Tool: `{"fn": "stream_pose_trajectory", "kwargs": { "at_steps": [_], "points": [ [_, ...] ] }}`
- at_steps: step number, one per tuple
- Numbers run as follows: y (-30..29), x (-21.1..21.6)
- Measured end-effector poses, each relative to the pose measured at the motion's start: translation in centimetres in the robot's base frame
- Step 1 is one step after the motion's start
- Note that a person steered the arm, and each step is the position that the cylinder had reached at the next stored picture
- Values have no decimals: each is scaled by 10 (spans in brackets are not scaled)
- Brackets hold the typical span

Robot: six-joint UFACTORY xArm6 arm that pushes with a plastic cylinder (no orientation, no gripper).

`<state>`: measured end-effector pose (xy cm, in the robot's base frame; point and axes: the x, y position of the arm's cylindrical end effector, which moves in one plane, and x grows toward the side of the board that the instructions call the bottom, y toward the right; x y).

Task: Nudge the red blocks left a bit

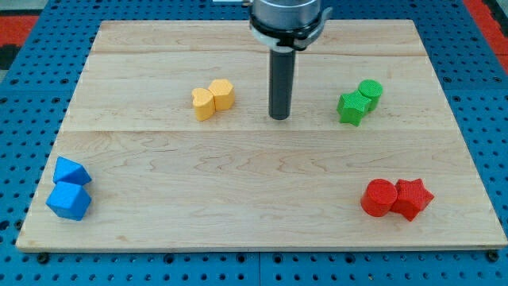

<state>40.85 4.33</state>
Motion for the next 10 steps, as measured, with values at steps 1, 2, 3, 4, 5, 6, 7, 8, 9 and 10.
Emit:
{"fn": "stream_pose_trajectory", "kwargs": {
  "at_steps": [1,2,3,4,5,6,7,8,9,10],
  "points": [
    [17,-8],
    [21,13],
    [68,65],
    [163,89],
    [218,134],
    [215,185],
    [192,186],
    [157,178],
    [154,167],
    [168,146]
  ]
}}
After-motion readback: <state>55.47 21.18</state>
